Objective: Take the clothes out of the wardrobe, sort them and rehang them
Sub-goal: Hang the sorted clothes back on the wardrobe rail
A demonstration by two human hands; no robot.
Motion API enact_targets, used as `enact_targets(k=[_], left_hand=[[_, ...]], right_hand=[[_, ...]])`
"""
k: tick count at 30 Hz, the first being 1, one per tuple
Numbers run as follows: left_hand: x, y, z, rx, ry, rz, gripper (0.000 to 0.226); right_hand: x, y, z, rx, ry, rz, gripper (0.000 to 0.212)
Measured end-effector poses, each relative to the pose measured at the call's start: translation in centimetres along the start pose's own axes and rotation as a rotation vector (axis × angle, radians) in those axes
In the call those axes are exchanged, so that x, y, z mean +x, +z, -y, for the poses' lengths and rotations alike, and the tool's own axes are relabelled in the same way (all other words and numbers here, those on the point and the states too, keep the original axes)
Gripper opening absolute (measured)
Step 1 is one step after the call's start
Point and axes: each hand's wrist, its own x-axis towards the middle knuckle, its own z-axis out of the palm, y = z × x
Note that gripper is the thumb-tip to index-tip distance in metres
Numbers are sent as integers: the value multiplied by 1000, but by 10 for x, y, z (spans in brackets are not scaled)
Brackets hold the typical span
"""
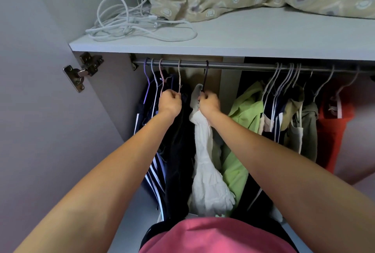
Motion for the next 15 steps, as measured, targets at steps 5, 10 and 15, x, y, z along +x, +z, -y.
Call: enact_targets(k=[5, 10, 15], left_hand=[[-14, -7, -5, 168, 70, 48, 24], [-21, -13, 3, 363, 156, 104, 30], [-22, -21, 8, 450, 190, 105, 26]], right_hand=[[2, 12, 9, -20, -3, 87, 32], [4, 12, 16, -93, -76, 284, 40], [4, 14, 11, -120, -115, 312, 37]])
